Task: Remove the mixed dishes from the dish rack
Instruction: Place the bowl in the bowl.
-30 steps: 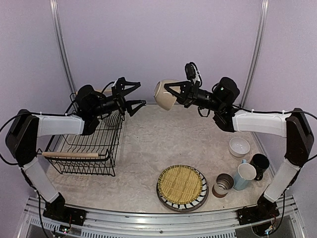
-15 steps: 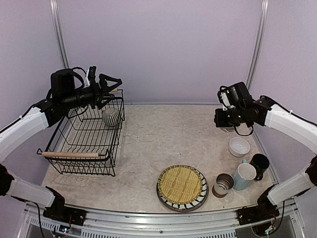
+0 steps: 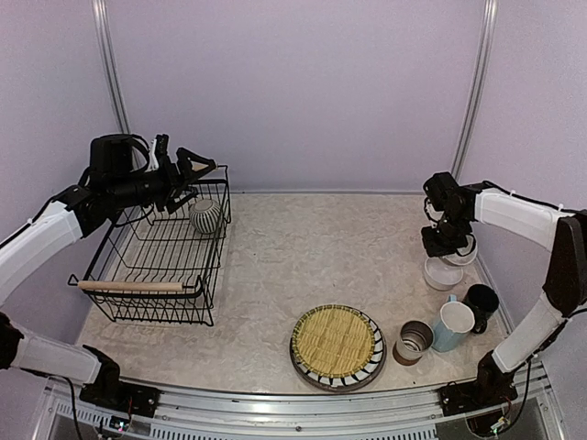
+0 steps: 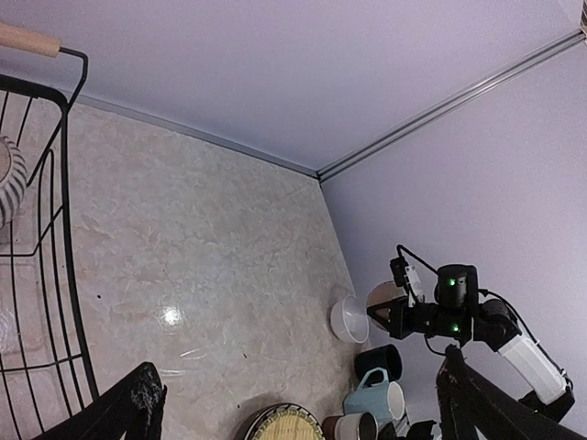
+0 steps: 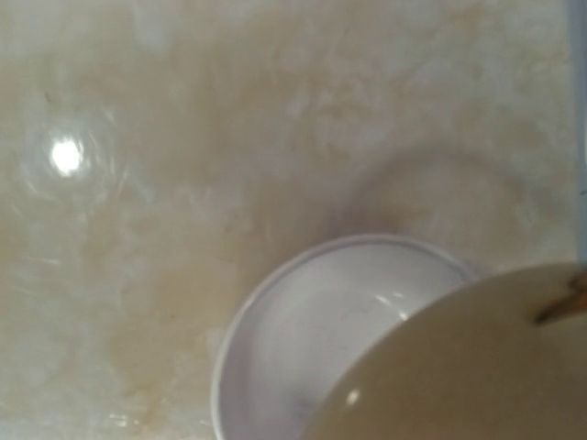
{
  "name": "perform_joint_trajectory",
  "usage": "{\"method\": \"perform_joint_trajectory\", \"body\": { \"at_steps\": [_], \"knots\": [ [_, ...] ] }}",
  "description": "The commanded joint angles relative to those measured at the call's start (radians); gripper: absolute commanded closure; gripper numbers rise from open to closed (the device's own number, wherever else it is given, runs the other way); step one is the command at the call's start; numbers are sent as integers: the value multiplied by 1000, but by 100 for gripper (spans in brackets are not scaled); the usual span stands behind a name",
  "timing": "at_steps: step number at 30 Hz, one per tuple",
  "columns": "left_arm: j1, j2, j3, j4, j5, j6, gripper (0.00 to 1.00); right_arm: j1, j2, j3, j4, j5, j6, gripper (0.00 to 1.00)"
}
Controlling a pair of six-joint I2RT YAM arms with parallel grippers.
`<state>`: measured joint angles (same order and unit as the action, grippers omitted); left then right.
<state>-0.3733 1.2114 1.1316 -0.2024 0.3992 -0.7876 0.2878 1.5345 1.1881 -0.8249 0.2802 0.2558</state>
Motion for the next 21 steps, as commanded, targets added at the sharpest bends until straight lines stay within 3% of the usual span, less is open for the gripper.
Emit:
{"method": "perform_joint_trajectory", "body": {
  "at_steps": [1,16,21],
  "knots": [
    [13,-24,-15,-43,5,10,1,-12,46,10,4,2,-50,100],
    [34,1,-2,-72,38,5,1,-21,134,-65,43,-6,-43,100],
    [34,35,50,-194,11,59,1,-22,150,-85,63,7,-37,94]
  ]
}}
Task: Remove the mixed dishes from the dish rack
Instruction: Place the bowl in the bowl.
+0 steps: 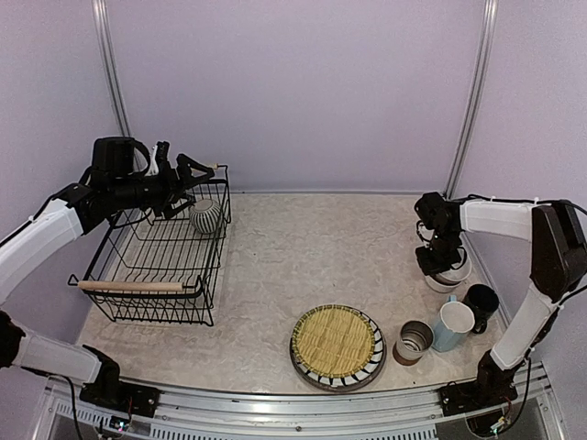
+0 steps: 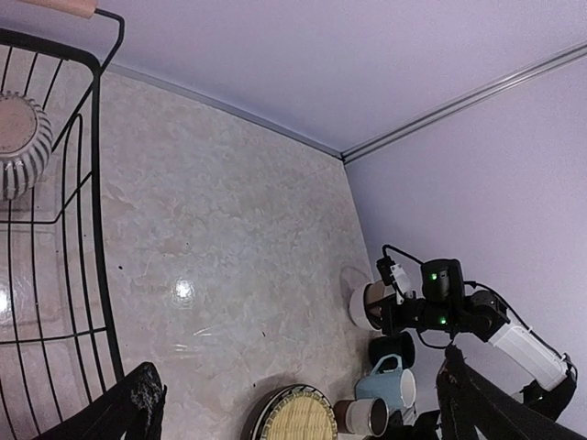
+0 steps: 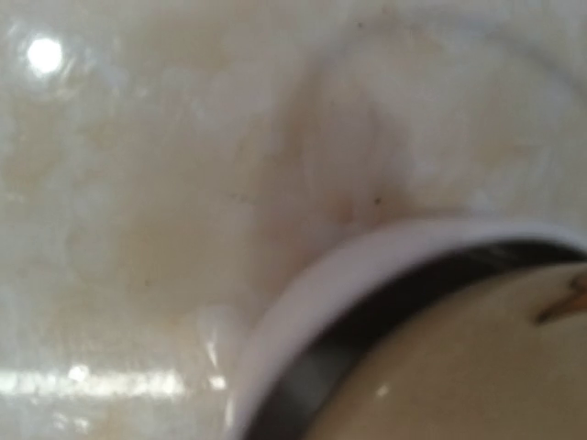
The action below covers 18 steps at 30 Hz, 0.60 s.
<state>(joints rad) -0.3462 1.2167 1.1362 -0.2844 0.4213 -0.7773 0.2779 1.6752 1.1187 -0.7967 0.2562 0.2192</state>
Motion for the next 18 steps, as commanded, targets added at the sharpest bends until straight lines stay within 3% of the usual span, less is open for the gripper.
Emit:
{"method": "perform_joint_trajectory", "body": {
  "at_steps": [1,10,18],
  "knots": [
    [7,38,56,-137,-19,60,1,-12,8,-19,39,34,0,92],
    [23,111,129,-314,-113,143,1,-11,-41,-5,34,25,1,61],
    [167,136,70,-203,-70,31,1,-11,-196,39,6,-1,-7,25]
  ]
}}
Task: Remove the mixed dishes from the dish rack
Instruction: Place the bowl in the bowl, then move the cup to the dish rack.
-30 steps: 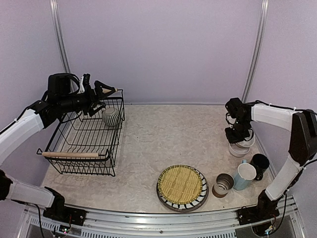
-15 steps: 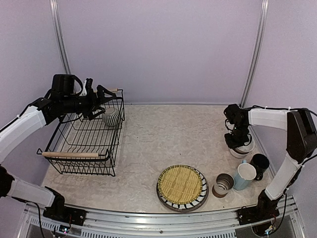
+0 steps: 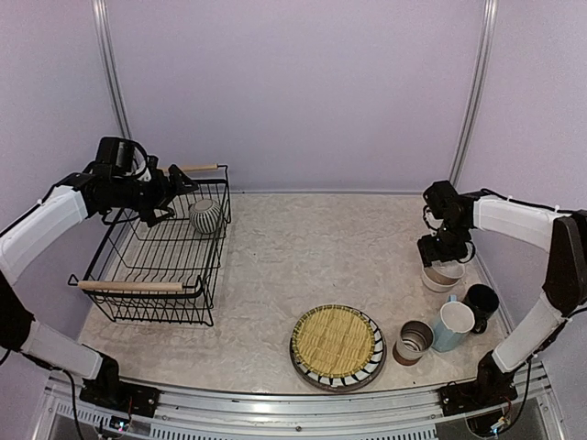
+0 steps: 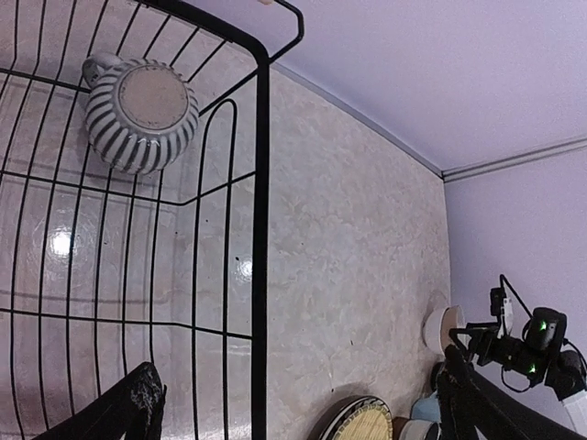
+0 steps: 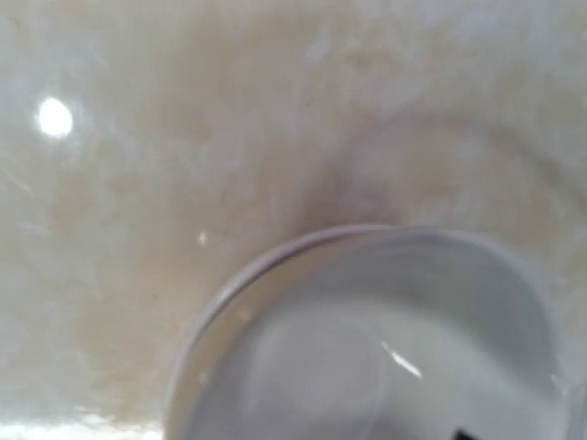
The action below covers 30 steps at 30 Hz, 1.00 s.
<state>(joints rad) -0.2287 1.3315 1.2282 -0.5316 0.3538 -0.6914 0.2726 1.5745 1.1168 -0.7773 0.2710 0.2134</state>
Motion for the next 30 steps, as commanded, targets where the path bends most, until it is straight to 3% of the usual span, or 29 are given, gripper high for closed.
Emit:
{"method": "perform_joint_trajectory", "body": {
  "at_steps": [1,7,12,19,30],
  "knots": [
    [62,30,-22,56,1,-79,1,-6,-113,43,-15,-23,-2,22],
    [127,139,-38,172,44,-251,1,-6,-234,40,8,-89,2,15],
    [154,236,-104,389,96,-405,1,-5,-307,5,39,-148,20,13],
    [154,425,-62,487,71,-471,1,-5,-345,-38,55,-193,46,12],
    [116,615,-19,665,-85,-521,1,-3,-352,-67,77,-207,47,12]
  ]
}}
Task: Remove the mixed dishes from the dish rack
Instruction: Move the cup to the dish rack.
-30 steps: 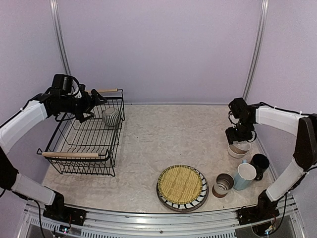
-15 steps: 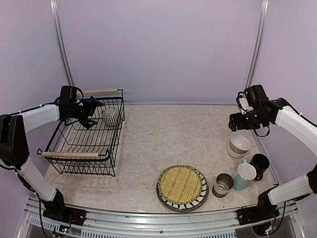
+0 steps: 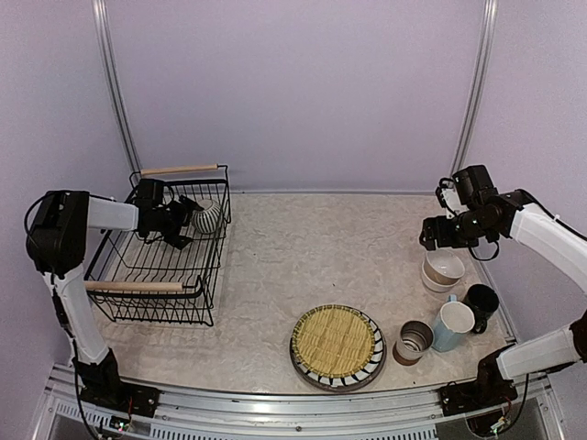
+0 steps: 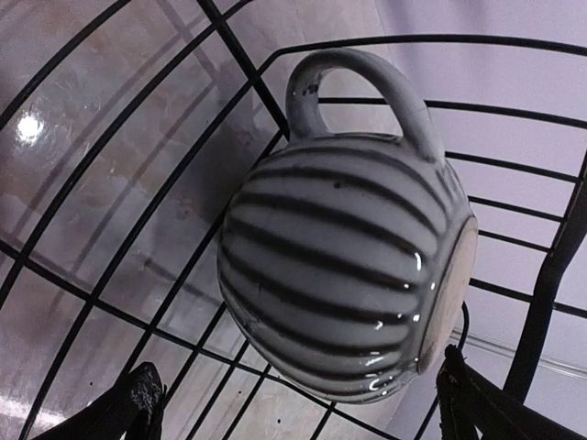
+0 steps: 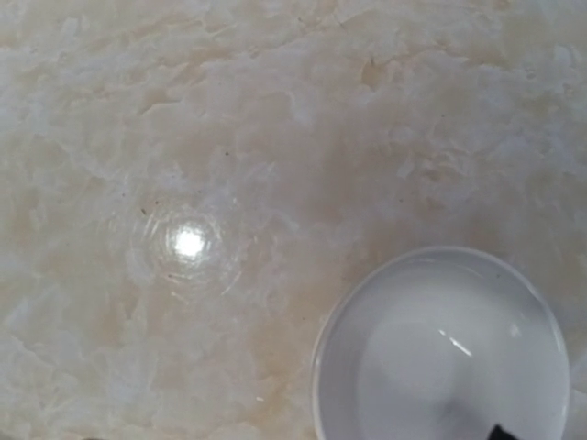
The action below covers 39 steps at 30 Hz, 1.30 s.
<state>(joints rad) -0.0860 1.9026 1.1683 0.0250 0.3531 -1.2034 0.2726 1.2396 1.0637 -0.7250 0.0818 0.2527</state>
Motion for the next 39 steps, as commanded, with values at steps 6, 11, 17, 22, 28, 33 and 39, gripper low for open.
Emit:
{"method": "perform_joint_trajectory", "body": {
  "at_steps": [6,11,17,22,28,33,39],
  "knots": [
    [-49,121,79,158,-137,-11,1,-3,-21,-22,29,-25,10,12],
    [-47,157,68,225,-171,-33,1,-3,-33,-31,24,-21,11,12],
    [-50,171,62,268,-193,-39,1,-2,-48,-36,25,-21,13,11],
    [-71,186,68,253,-227,-17,1,-3,-40,-34,28,-29,14,11],
    [-75,212,40,312,-221,-41,1,-2,-44,-31,29,-29,14,11],
    [-72,227,14,347,-219,-93,1,-3,-47,-25,25,-25,12,11],
    [-64,219,-30,352,-197,-128,5,-3,-53,-29,24,-26,15,11]
  ]
}}
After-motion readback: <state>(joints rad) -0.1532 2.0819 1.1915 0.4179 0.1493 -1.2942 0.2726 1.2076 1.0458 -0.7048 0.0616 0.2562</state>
